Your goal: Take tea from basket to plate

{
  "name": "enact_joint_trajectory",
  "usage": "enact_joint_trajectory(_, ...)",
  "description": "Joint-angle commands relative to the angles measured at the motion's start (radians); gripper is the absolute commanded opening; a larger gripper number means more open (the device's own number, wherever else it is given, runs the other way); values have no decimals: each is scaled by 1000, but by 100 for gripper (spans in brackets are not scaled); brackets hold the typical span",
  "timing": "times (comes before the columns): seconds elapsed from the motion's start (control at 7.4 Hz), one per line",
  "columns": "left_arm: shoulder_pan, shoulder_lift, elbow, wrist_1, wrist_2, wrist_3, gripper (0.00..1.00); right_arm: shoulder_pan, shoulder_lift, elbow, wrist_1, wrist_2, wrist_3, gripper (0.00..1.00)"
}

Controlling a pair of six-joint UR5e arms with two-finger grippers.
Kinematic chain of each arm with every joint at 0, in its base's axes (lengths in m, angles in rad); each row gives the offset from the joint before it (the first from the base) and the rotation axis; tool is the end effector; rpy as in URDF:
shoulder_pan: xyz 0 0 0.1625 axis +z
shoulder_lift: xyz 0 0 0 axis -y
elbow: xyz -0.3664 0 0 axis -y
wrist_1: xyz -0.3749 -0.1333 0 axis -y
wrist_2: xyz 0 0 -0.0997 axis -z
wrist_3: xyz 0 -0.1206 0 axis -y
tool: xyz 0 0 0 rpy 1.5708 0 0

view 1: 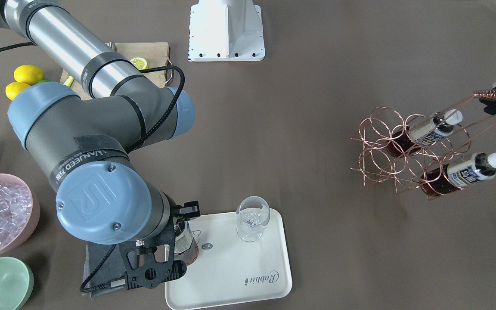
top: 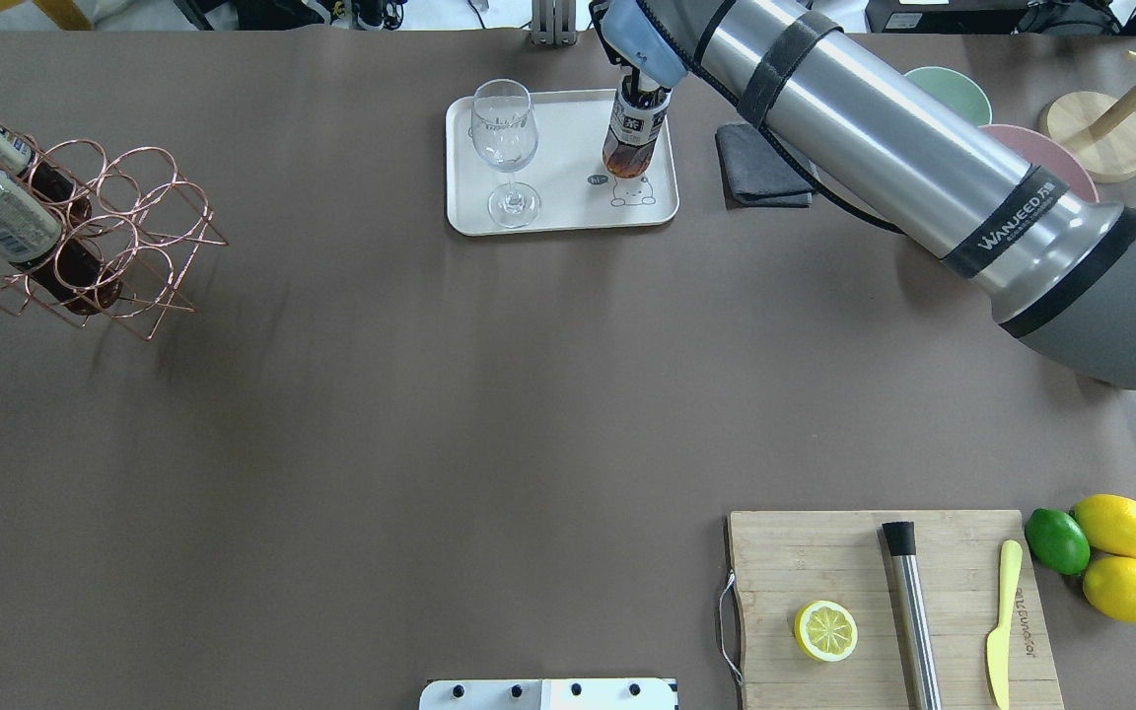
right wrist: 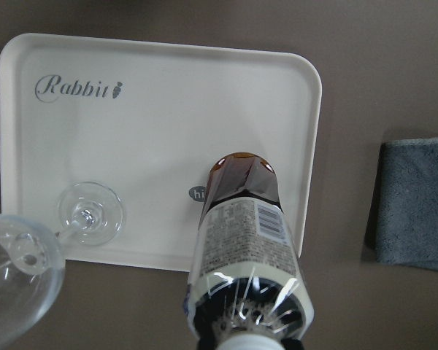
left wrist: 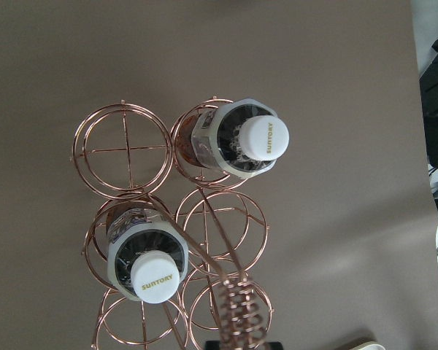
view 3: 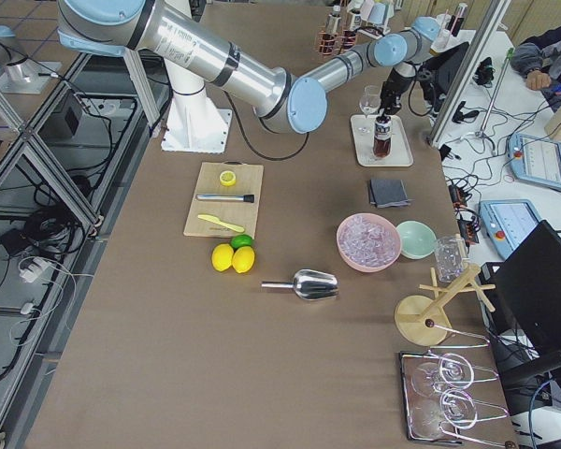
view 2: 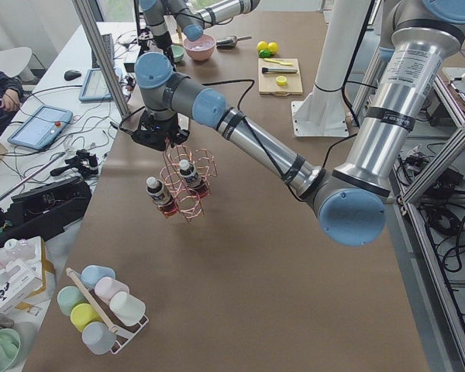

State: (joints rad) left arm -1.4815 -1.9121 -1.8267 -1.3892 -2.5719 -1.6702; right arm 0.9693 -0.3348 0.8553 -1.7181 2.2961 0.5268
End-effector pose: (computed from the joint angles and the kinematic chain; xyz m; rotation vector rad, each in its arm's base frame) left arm 0.0174 -0.5508 0.3162 -0.5546 0.9872 -1.2160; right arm -0.4071 -0.6873 0.1441 -0.0820 -0.7972 -0.2060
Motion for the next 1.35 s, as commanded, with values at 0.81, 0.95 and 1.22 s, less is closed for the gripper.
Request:
enact_joint_trajectory(0.81, -60, -148, 296, -8, 70, 63, 0, -21, 2, -21, 52, -29, 19, 45)
enact_joint_trajectory(0.95, -54, -153, 303, -11, 72, -4, 0, -21, 2, -21, 52, -27, 19, 58)
enact_joint_trajectory(1.22, -52, -163, 393, -155, 70, -199, 0, -21, 2, -19, 57, -27, 18, 69)
